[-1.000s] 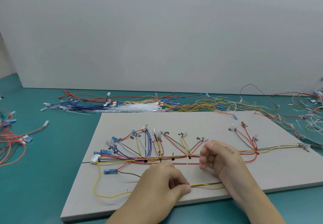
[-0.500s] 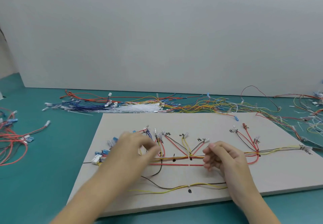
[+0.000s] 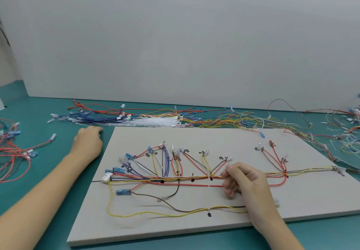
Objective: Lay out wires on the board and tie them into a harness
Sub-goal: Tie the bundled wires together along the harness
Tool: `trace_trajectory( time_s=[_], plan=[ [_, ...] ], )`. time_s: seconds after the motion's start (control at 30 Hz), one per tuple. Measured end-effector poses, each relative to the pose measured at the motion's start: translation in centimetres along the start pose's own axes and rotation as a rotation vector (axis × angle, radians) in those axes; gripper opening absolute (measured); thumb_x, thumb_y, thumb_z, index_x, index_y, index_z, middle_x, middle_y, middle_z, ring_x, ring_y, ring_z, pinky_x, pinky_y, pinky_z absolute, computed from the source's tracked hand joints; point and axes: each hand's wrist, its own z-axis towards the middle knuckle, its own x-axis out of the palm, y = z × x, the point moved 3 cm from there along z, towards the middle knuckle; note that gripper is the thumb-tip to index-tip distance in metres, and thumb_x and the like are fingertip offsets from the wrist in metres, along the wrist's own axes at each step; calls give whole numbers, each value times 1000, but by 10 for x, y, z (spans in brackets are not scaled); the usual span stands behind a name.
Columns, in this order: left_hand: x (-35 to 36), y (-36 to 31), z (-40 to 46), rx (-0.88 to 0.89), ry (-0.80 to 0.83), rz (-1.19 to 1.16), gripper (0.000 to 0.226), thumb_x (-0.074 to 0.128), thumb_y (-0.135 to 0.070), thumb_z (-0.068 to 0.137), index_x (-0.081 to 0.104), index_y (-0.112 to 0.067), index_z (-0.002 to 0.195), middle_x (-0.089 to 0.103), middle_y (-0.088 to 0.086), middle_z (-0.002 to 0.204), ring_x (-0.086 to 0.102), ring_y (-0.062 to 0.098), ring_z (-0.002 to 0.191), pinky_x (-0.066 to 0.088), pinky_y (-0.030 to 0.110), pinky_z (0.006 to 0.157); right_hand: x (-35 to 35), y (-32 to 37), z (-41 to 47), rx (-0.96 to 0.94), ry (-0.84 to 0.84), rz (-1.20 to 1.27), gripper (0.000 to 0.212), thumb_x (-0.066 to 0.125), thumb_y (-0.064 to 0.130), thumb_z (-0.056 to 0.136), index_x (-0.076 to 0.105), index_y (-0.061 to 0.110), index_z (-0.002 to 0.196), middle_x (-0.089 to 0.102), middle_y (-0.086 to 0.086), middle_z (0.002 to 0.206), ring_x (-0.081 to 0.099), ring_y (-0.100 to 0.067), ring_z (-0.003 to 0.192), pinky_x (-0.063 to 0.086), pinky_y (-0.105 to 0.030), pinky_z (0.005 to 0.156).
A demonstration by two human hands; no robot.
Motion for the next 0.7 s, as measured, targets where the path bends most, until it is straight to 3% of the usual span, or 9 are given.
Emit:
trace_trajectory(
  time_s=[0.1,0.23,0.43,0.57,0.7],
  plan=[
    [1,0,3,39,9,72,39,42,0,94,56,-4,130,56,23,126,47,42,115,44,50,94,0,1,1,-9,1,-10,32,54,4,92,68,6,63,56,-14,55,47,-21,49,41,-25,44],
    [-1,-1,4,67,22,191,51,41,-4,94,38,-7,144,42,14,144,41,39,122,41,49,97,2,1,1,-16,9,-35,33,54,2,92,68,7,62,56,-14,55,48,-21,47,40,-24,44],
    [1,-3,6,41,85,327,45,35,-9,92,44,-16,136,47,6,139,38,30,120,37,42,96,2,1,1,-13,21,-48,34,54,3,93,69,9,62,56,-14,55,48,-20,46,40,-24,44],
    [3,-3,4,28,-7,256,43,38,-6,91,47,-13,132,49,11,133,39,33,117,39,44,93,0,0,2,12,32,-33,34,54,5,93,70,9,63,57,-13,56,49,-20,47,41,-24,45],
    [3,1,3,-6,-35,224,51,39,-7,93,39,-12,144,44,12,141,37,35,121,38,45,96,0,1,3,46,57,-4,35,53,9,94,70,10,63,58,-12,56,49,-18,47,42,-24,45]
  ],
)
